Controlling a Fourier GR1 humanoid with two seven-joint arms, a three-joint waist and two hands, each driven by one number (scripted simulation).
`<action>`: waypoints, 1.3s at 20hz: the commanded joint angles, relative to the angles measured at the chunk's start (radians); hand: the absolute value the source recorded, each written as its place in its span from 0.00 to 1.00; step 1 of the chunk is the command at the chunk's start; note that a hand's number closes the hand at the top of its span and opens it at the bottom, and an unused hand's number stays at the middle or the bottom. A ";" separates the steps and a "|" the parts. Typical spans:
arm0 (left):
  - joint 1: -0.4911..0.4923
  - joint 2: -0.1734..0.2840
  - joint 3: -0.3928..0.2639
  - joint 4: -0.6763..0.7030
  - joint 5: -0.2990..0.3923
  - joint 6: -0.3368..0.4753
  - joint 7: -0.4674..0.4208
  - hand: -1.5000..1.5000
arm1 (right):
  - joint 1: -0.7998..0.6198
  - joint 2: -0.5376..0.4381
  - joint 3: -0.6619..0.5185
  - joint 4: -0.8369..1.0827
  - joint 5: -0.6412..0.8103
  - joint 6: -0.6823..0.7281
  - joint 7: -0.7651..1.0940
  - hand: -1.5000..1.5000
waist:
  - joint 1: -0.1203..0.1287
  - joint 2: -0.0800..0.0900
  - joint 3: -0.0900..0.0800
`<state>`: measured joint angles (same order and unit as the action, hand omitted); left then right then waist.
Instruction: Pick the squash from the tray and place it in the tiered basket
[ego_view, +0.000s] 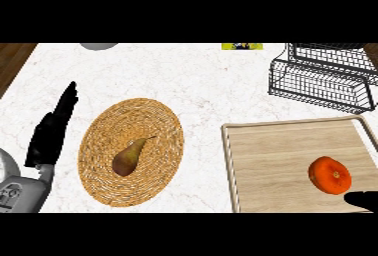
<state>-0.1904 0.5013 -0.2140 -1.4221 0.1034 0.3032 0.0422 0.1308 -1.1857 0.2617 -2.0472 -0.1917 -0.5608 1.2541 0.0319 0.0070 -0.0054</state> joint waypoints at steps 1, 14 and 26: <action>-0.011 -0.004 0.005 0.015 -0.012 -0.001 0.004 0.50 | -0.064 -0.061 0.029 -0.015 -0.023 -0.043 0.234 0.00 | -0.002 0.000 -0.001; -0.045 -0.045 0.000 0.033 -0.037 -0.003 0.007 0.50 | -0.188 -0.009 0.177 0.084 -0.062 -0.127 0.234 0.00 | 0.007 0.004 0.000; -0.008 -0.019 0.050 0.036 -0.014 -0.062 -0.030 0.50 | -0.322 0.090 0.333 0.225 -0.040 -0.153 0.234 0.00 | 0.007 0.001 0.002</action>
<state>-0.2041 0.4652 -0.1945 -1.4095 0.0660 0.2810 0.0465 -0.1128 -1.1411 0.5675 -1.8652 -0.2427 -0.6916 1.2609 0.0373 0.0071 -0.0034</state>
